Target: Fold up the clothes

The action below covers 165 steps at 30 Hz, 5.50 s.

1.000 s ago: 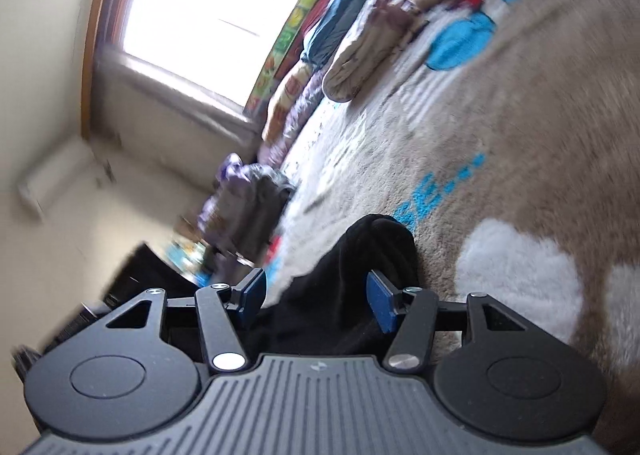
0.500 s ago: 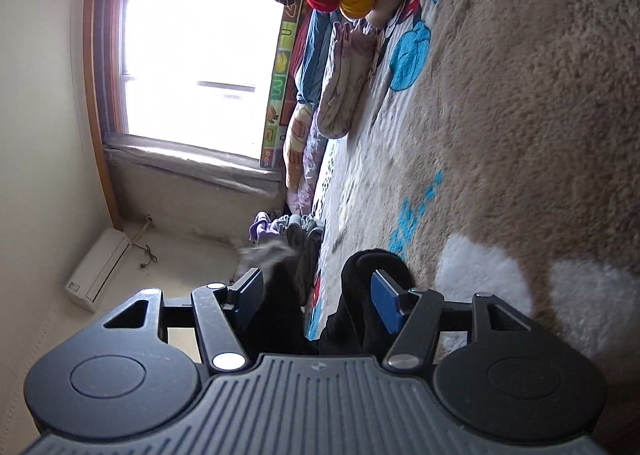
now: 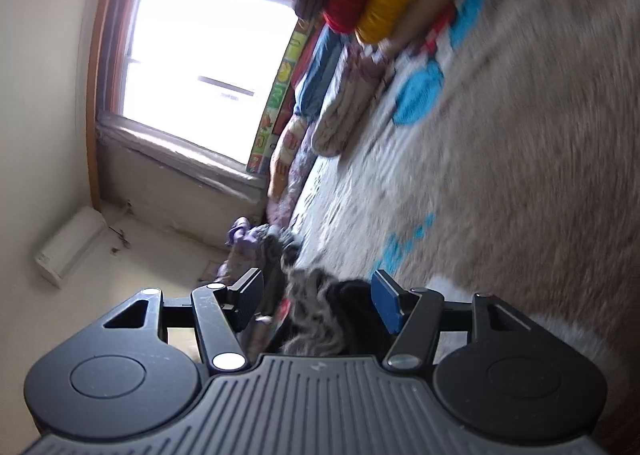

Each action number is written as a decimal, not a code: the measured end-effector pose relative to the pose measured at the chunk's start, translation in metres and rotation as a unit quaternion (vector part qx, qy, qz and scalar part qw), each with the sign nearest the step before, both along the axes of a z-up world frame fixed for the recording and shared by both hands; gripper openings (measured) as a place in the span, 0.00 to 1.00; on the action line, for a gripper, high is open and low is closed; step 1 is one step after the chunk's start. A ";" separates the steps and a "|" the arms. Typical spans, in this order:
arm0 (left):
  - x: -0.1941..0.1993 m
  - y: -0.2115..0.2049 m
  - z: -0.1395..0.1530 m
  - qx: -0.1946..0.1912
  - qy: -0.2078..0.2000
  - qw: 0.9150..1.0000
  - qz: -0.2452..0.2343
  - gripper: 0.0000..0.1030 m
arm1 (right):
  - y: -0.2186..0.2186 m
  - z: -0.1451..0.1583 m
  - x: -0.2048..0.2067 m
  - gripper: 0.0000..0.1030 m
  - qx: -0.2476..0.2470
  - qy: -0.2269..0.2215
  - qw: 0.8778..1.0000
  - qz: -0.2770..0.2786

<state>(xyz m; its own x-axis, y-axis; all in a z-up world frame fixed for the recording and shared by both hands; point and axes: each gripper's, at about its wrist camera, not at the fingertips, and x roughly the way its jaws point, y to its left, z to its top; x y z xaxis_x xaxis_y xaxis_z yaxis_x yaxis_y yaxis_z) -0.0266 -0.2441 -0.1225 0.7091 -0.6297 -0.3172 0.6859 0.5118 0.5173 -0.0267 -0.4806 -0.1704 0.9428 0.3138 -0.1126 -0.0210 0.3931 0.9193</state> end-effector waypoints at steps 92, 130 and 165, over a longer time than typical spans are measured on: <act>0.160 0.208 0.003 -0.423 0.474 0.745 0.202 0.16 | 0.069 0.017 0.045 0.29 -0.183 0.056 0.981 0.035; 0.592 0.047 0.106 -0.409 0.461 0.785 0.062 0.16 | -0.067 0.105 0.415 0.29 -0.204 -0.021 0.966 -0.157; 0.617 -0.084 0.018 -0.156 0.247 0.953 0.086 0.27 | -0.071 0.037 0.529 0.37 -0.484 0.091 0.867 -0.076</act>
